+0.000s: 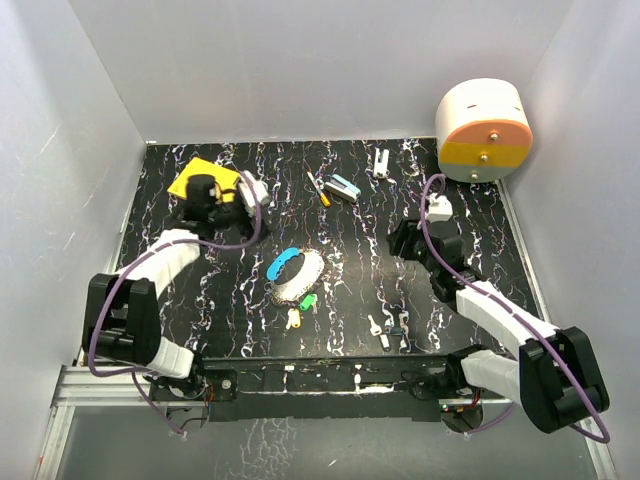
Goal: Put the keys on the keyring
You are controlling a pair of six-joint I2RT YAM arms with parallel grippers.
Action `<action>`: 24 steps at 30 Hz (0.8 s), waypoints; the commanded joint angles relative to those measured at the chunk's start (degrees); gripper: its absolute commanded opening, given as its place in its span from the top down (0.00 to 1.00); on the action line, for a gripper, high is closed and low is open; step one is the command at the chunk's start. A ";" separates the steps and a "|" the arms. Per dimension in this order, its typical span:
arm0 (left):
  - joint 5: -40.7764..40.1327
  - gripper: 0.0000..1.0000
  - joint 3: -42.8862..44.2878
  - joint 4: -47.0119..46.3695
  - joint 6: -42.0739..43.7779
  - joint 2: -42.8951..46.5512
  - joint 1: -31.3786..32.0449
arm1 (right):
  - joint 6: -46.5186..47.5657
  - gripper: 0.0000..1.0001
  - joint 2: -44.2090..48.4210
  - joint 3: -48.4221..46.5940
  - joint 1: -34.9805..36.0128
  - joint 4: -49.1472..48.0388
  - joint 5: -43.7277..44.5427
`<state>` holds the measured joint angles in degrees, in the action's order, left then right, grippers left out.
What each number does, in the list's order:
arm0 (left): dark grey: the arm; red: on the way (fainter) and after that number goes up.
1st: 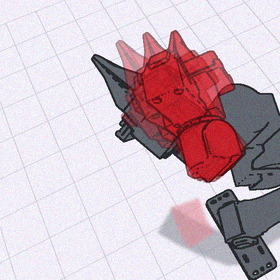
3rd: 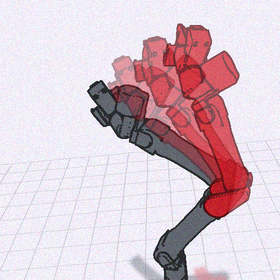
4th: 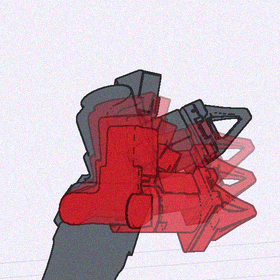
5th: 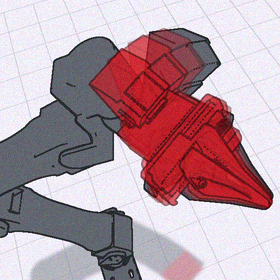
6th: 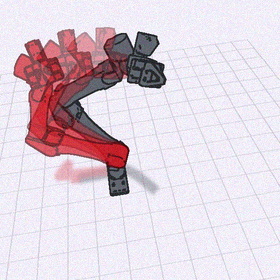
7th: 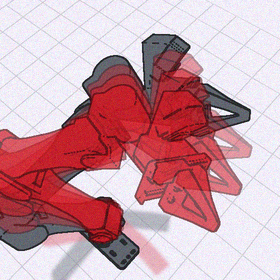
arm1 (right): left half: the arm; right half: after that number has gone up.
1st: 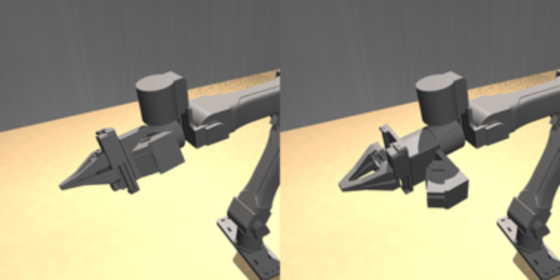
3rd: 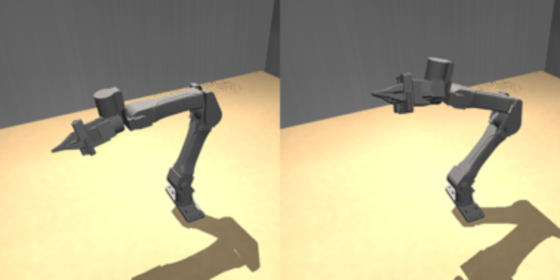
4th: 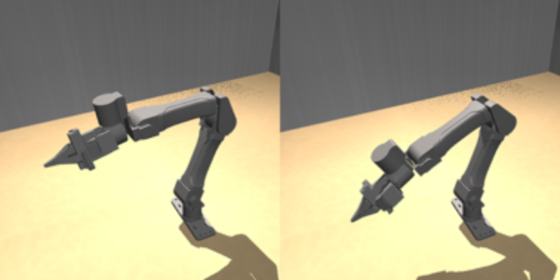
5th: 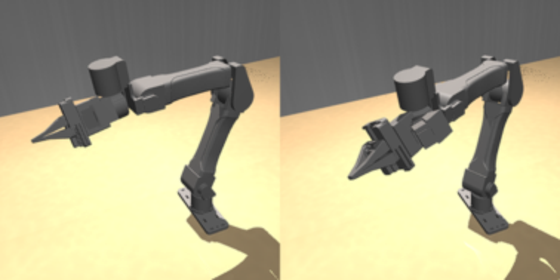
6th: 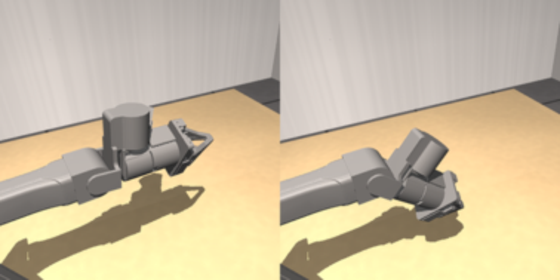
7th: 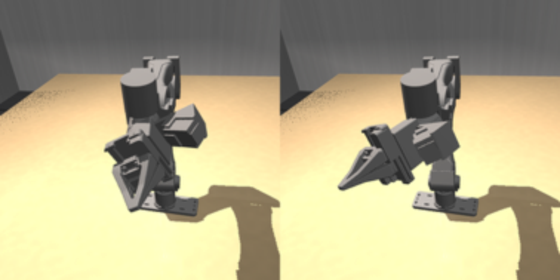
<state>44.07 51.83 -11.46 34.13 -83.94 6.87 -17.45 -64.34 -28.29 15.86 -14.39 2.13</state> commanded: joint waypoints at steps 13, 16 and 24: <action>7.32 0.29 -1.77 10.31 19.90 -7.91 17.96 | -20.68 0.61 6.86 2.18 13.21 17.82 -2.69; 5.18 0.27 -3.62 5.54 14.97 -8.73 18.57 | -20.52 0.62 5.45 0.86 15.03 18.61 -2.51; 1.54 0.20 -8.27 0.86 10.52 -5.87 19.56 | -20.39 0.59 -2.47 -4.66 19.64 18.83 -2.67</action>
<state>46.48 44.60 -8.88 46.41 -92.84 25.74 -36.99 -64.10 -28.18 33.39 6.33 -0.84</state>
